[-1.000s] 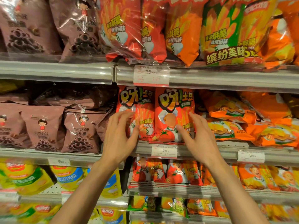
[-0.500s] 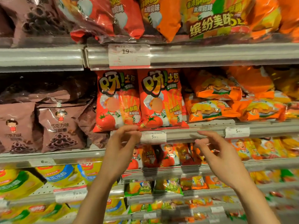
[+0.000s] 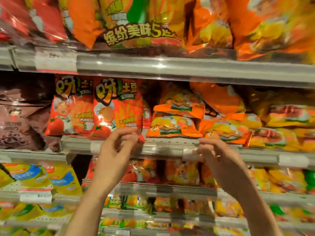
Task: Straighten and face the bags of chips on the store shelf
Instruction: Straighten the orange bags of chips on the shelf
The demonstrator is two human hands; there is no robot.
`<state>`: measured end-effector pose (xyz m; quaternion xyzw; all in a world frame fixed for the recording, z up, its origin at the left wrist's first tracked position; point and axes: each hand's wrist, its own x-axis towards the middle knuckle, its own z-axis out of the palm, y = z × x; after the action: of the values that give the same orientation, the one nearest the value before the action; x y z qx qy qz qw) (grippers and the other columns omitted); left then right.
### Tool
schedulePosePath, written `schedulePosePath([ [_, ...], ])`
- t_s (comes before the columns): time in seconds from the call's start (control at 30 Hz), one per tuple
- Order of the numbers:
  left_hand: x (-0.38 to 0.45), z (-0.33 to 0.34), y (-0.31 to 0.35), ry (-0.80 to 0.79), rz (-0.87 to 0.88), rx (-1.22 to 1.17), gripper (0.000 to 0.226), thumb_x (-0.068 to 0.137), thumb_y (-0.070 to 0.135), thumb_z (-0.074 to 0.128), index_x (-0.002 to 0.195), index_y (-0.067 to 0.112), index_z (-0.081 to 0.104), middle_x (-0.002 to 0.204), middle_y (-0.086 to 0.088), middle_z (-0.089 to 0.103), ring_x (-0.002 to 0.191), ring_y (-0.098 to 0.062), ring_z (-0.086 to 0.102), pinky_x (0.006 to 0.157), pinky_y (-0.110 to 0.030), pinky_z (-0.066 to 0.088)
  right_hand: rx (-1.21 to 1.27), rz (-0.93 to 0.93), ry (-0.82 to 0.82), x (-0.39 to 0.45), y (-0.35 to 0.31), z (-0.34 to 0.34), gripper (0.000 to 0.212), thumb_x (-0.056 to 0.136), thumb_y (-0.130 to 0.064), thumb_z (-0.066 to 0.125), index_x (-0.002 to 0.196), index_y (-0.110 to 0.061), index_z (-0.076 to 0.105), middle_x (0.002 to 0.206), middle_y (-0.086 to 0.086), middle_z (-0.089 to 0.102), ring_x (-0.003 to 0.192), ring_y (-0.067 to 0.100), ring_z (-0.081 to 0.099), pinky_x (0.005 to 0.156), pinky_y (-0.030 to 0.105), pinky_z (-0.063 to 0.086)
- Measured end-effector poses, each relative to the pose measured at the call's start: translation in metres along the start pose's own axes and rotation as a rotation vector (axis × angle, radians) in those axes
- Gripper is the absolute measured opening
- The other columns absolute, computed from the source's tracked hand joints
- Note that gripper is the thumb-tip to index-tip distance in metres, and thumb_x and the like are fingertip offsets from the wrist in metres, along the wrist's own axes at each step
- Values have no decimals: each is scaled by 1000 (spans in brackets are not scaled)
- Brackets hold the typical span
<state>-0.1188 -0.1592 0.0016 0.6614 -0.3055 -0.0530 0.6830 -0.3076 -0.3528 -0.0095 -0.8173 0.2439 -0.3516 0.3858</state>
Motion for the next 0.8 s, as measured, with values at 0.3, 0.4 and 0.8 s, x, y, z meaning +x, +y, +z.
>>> schedulePosePath([
  [0.3,44,43,25,46,42,153,17,96,41,63,112,34,62,103,8,70,93,-10,67,85,-35,55,-132,-125,159,41,-12,-15,24,89,-50,55,107,-38,66,90,-17,67,78,3,62,64,19,49],
  [0.4,69,55,28,-9,115,323,41,95,51,59,129,28,55,119,5,62,108,-10,59,94,-35,49,-406,-279,333,59,-18,-23,28,95,-36,60,120,-23,63,120,-8,58,112,10,53,92,26,42],
  [0.8,114,97,16,-86,-56,508,89,86,77,47,146,11,48,135,-12,63,121,-33,59,92,-37,47,-694,8,418,100,6,-46,51,90,-30,68,128,2,53,119,22,63,111,40,59,94,47,48],
])
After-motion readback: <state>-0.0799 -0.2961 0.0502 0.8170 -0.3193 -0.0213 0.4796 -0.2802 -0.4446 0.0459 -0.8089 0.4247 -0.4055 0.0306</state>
